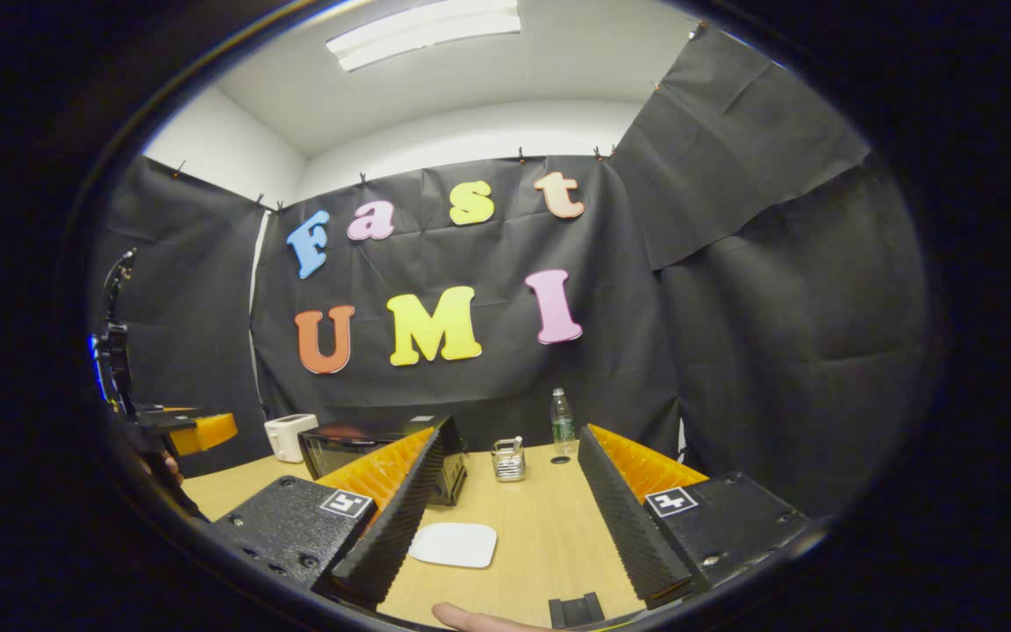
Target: Open the electric oven with the left hand, put the food in, and close the electric oven.
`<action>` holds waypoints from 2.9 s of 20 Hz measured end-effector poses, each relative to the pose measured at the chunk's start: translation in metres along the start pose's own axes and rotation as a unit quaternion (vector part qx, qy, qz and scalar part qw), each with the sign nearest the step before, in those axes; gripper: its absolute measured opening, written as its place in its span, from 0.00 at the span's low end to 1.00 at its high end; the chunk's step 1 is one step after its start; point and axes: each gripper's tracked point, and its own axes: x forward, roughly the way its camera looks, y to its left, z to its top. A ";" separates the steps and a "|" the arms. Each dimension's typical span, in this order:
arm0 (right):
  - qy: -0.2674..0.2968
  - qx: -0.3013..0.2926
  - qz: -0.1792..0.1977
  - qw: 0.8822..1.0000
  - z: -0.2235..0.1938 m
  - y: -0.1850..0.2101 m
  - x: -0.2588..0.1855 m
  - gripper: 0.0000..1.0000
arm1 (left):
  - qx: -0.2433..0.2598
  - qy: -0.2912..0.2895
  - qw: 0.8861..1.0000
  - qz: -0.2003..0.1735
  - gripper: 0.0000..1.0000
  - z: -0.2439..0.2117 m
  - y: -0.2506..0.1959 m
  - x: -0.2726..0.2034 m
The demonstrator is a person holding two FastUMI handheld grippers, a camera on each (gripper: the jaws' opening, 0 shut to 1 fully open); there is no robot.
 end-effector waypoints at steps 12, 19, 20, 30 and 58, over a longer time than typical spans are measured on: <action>-0.010 -0.010 0.022 1.000 0.015 0.031 -0.011 0.96 | 0.012 -0.024 1.000 0.015 0.95 0.026 0.005 -0.053; 0.014 -0.006 0.020 1.000 -0.003 0.027 -0.003 0.98 | 0.017 -0.047 0.999 -0.005 0.95 0.033 -0.007 -0.051; 0.015 -0.005 0.018 1.000 -0.002 0.025 -0.003 0.96 | 0.018 -0.047 0.999 -0.006 0.95 0.033 -0.009 -0.050; 0.014 -0.003 0.016 1.000 -0.004 0.019 -0.007 0.96 | 0.022 -0.057 0.998 0.000 0.95 0.036 -0.011 -0.049; 0.015 -0.006 0.034 0.999 -0.017 0.033 -0.008 0.96 | 0.000 -0.014 1.000 0.014 0.95 0.000 0.007 -0.045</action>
